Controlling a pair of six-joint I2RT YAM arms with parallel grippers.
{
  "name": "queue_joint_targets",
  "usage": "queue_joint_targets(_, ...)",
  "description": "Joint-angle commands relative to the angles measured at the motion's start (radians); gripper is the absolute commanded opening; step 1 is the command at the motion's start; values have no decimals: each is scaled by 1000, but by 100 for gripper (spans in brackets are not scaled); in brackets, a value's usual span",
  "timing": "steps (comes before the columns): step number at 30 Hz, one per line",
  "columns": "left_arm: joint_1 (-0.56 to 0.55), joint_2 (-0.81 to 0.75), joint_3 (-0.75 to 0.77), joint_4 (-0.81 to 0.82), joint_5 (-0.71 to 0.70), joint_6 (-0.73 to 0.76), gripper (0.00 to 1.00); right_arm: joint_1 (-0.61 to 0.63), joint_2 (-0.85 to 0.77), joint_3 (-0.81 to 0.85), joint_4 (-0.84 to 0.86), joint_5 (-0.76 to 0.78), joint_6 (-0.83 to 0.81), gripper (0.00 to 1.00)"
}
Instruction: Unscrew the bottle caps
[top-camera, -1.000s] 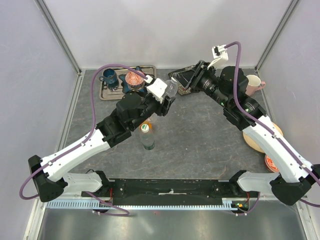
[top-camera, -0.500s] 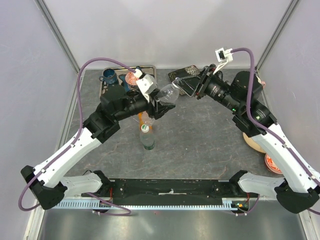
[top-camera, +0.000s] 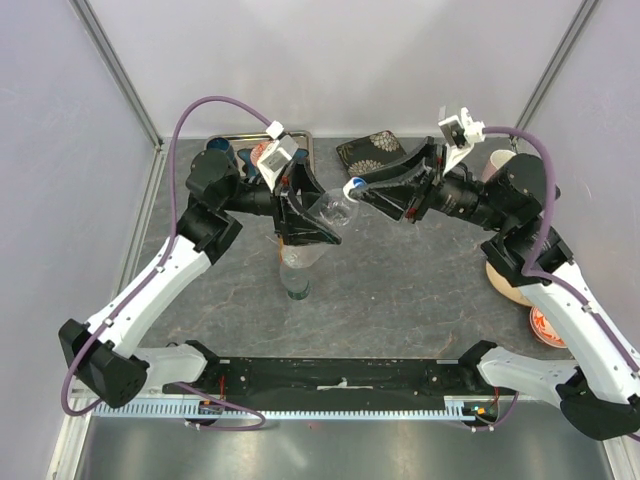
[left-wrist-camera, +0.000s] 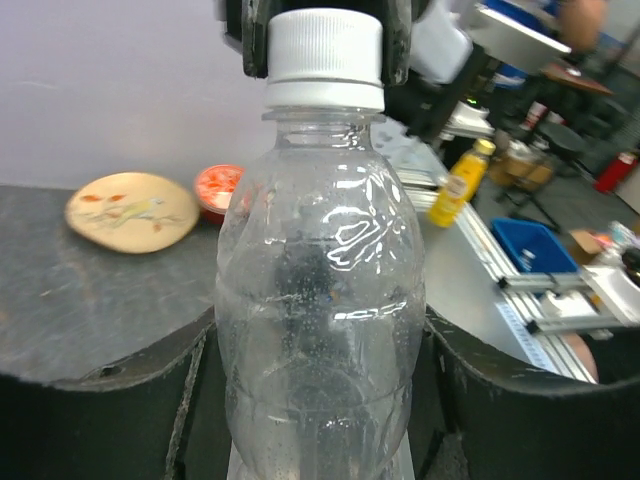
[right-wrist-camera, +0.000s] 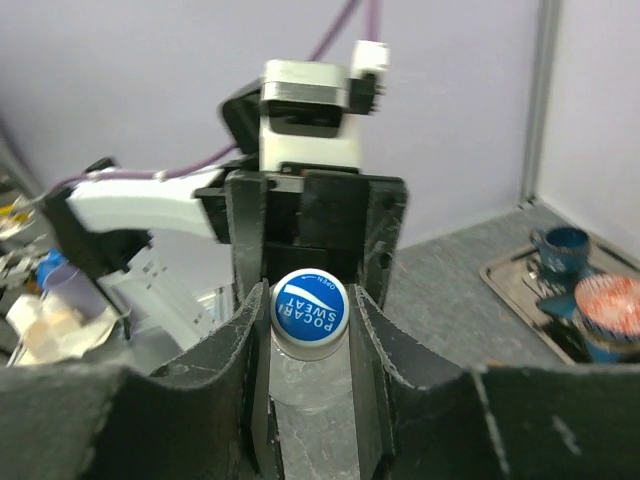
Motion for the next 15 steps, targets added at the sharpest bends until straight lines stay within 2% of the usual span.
queue_joint_targets(1,-19,21,25,381,205,-287,34,9,30,-60,31,-309,-94,0)
queue_joint_targets(4,-19,35,17,455,224,-365,33,10,35,-72,68,-460,-108,0)
queue_joint_targets(5,-19,48,14,520,234,-416,33,9,35,-78,79,-489,-117,0)
queue_joint_targets(7,-19,60,6,550,237,-441,34,9,36,-92,117,-536,-111,0)
queue_joint_targets(11,-19,80,0,555,249,-444,33,10,56,-112,149,-587,-100,0)
queue_joint_targets(15,-19,81,0,515,252,-412,33,9,50,-136,153,-547,-85,0)
